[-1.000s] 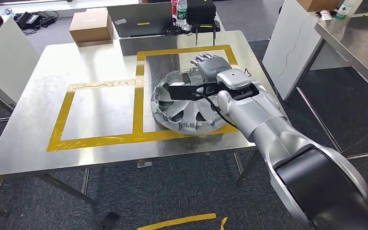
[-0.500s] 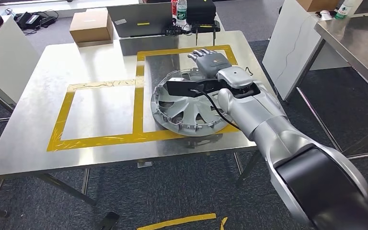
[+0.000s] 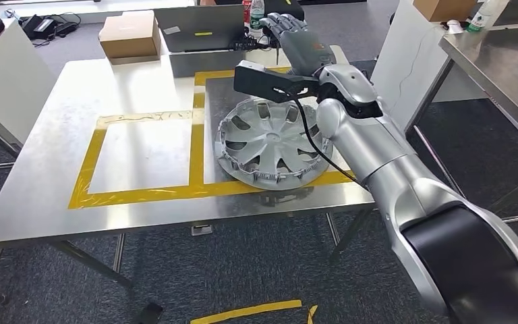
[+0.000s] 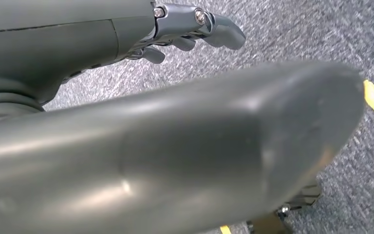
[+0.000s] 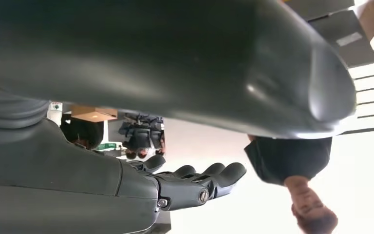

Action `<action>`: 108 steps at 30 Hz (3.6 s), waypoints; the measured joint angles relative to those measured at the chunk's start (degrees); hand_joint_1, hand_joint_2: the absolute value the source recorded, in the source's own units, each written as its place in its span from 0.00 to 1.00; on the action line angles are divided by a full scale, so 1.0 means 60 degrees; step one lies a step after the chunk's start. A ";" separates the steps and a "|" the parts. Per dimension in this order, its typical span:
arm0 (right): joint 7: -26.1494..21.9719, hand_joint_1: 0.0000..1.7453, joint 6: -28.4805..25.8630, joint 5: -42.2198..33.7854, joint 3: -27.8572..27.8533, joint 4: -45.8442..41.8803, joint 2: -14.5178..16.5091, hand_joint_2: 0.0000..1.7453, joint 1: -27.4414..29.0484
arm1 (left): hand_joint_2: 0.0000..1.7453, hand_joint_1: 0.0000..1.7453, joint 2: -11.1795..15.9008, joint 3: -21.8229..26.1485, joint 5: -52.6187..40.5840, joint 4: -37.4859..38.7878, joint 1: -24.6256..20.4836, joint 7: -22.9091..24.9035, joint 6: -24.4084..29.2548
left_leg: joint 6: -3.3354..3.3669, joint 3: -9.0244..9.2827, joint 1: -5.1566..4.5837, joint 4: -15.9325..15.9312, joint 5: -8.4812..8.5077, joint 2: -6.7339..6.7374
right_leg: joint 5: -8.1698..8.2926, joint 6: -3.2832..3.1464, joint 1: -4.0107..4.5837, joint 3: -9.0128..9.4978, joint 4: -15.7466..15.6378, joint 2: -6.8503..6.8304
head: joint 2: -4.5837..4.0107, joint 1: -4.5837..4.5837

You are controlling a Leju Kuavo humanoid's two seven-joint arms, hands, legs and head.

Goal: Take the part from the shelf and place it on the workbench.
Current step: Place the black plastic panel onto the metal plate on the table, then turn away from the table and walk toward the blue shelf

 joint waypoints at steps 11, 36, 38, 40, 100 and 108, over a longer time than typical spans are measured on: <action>-0.0007 0.00 -0.0263 -0.0180 -0.0016 -0.0769 -0.0201 0.00 0.0099 | 0.00 0.00 0.0034 0.0029 -0.0066 0.0008 -0.0020 0.0025 0.0042 | -0.0551 -0.0908 0.0022 0.1854 -0.1177 -0.0036 | 0.0714 -0.0547 -0.0007 0.0689 -0.1869 0.0029 | 0.0000 -0.0065; 0.0034 0.00 -0.0594 -0.0479 -0.0138 -0.1609 -0.1187 0.00 0.0535 | 0.00 0.00 0.0099 0.0192 -0.0249 -0.0006 -0.0048 -0.0036 -0.0001 | -0.0039 -0.1270 -0.0231 0.0313 0.0897 0.0039 | -0.0098 -0.0281 0.0212 0.1562 -0.1876 0.0020 | 0.0000 -0.0049; 0.0052 0.00 -0.0612 -0.0488 -0.0169 -0.1693 -0.1238 0.00 0.0555 | 0.00 0.00 0.0107 0.0198 -0.0255 -0.0005 -0.0038 -0.0046 -0.0002 | -0.0161 -0.1302 -0.0215 0.0277 0.0999 0.0025 | 0.0067 -0.0418 0.0200 0.1478 -0.1954 0.0004 | 0.0000 -0.0042; 0.0057 0.00 -0.0619 -0.0492 -0.0198 -0.1809 -0.1270 0.00 0.0589 | 0.00 0.00 0.0104 0.0204 -0.0270 0.0002 -0.0013 -0.0043 -0.0015 | -0.0263 -0.1468 -0.0199 0.0599 0.0579 -0.0006 | 0.0281 -0.0555 0.0156 0.1336 -0.2015 -0.0025 | 0.0000 -0.0060; 0.0797 0.00 0.0563 -0.2784 -0.3119 0.2282 -0.4167 1.00 0.5599 | 1.00 0.00 0.0014 0.0625 -0.0461 0.0008 0.0132 -0.0081 -0.0260 | -0.0023 -0.1132 -0.0196 0.0121 0.0864 -0.0238 | 0.0040 -0.0385 0.0356 0.1838 -0.2376 -0.0172 | 0.0000 0.0097; 0.2578 0.00 0.1744 -0.4922 -0.4984 0.3215 -0.3662 1.00 0.9435 | 1.00 0.00 0.0124 0.0666 -0.0532 -0.0012 0.0425 0.0284 -0.0496 | -0.0021 -0.1086 -0.0225 -0.0157 0.1154 -0.0287 | 0.0195 -0.0402 0.0354 0.1753 -0.2401 -0.0158 | 0.0000 0.0043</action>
